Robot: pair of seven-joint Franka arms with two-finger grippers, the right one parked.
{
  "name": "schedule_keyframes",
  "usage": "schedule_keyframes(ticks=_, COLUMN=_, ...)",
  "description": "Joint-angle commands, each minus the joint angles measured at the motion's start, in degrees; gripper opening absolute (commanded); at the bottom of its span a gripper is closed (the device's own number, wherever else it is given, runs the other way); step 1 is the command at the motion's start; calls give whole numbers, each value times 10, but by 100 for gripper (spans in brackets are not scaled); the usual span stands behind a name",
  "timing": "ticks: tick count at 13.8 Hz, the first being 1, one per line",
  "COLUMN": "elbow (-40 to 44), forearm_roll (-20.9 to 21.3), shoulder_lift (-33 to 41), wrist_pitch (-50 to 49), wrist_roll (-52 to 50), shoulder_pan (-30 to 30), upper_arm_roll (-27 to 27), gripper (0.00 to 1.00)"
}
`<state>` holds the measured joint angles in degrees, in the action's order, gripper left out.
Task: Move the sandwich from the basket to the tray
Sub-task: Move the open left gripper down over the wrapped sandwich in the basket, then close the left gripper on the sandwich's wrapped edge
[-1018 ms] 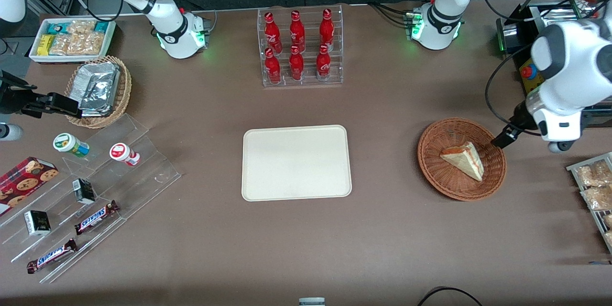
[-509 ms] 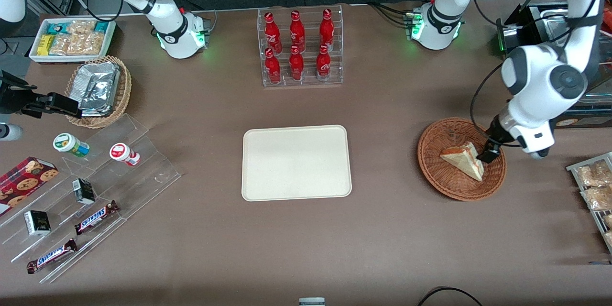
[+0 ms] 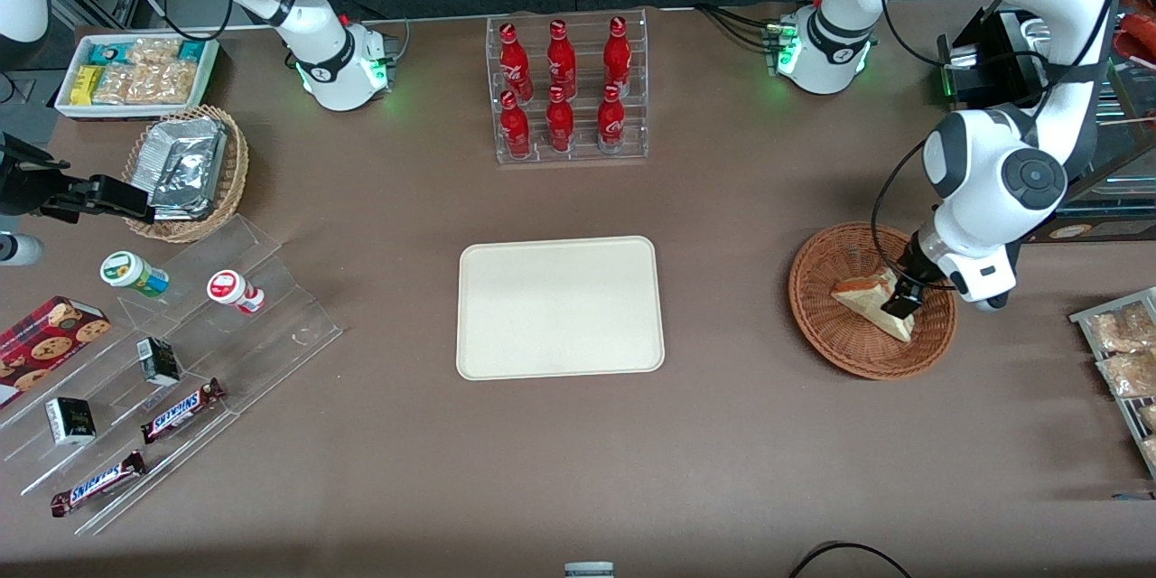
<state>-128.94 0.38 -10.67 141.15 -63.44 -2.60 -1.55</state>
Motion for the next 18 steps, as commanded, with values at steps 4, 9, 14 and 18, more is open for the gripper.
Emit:
schedule_keyframes(ticks=4, elbow=-15, forearm_roll=5, shoulder_lift=-15, wrist_pitch=26, wrist_roll=-10, shoulder_pan=-5, upper_arm_roll=-1, gripper=100)
schedule_keyframes(ticks=9, elbow=-23, forearm_roll=5, shoulder_lift=-27, wrist_pitch=25, wrist_roll=-10, shoulder_pan=-5, upper_arm_roll=11, gripper=84)
schedule_keyframes(ticks=14, elbow=-20, forearm_roll=5, shoulder_lift=-24, wrist_pitch=18, wrist_roll=-8, shoulder_pan=-4, upper_arm_roll=11, gripper=0)
schedule_keyframes(ticks=18, elbow=19, forearm_roll=10, shoulder_lift=5, wrist_pitch=-80, wrist_roll=8, shoulder_pan=-4, upper_arm_roll=15, gripper=0)
